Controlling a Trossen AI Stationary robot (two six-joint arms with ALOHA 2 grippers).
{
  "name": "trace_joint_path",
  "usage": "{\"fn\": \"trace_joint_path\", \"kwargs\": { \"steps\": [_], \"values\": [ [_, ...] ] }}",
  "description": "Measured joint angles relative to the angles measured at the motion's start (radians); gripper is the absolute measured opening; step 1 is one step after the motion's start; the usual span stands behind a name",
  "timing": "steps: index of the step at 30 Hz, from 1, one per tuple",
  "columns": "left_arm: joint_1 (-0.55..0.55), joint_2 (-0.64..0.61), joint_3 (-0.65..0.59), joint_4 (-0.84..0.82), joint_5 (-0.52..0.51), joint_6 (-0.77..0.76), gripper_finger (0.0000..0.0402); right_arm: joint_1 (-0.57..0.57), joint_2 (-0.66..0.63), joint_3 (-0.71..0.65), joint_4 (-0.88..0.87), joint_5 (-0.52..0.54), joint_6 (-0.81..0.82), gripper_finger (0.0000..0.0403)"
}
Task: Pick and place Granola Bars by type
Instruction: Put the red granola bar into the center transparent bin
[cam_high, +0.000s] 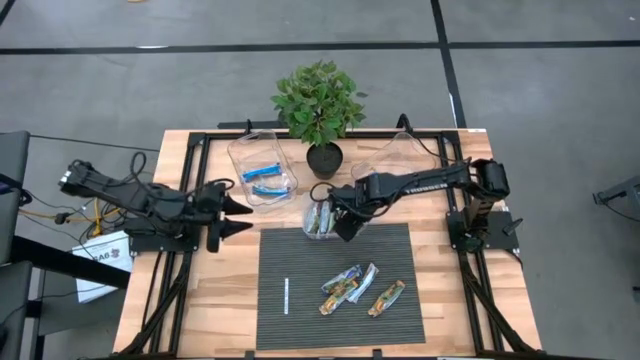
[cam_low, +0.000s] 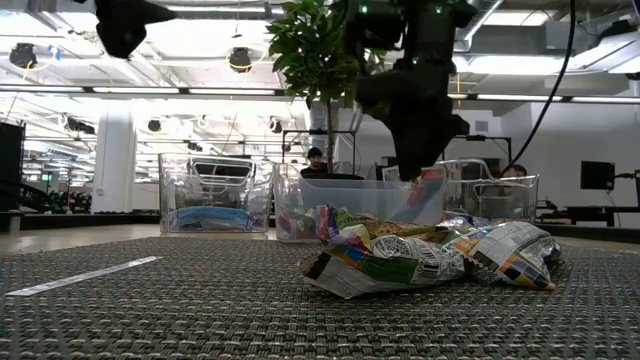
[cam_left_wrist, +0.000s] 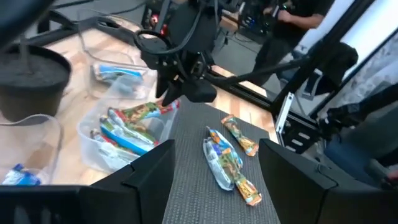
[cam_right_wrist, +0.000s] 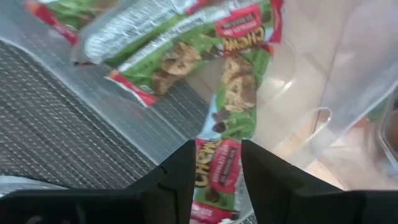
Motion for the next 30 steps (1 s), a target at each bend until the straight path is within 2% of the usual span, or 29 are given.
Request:
{"fn": "trace_joint_path", "kwargs": {
  "steps": [5, 16, 24, 30],
  "values": [
    [0.0, -0.049, -0.013, -0.032, -0.032, 0.0, 0.0224, -0.016, 0.0, -0.03, 0.011, -0.032, 0.016, 0.0119],
    [0.0, -0.058, -0.013, -0.053, -0.043, 0.0, 0.0224, -0.025, 0.0, -0.044, 0.056, -0.044, 0.009, 0.011],
    [0.0, -0.056, -0.013, -0.06, -0.043, -0.012, 0.0224, -0.032, 0.107, -0.023, 0.077, -0.119, -0.012, 0.0092],
    [0.0, -0.059, -0.012, -0.071, -0.042, -0.043, 0.0224, -0.012, 0.111, 0.076, 0.089, -0.007, -0.055, 0.009]
  ]
}}
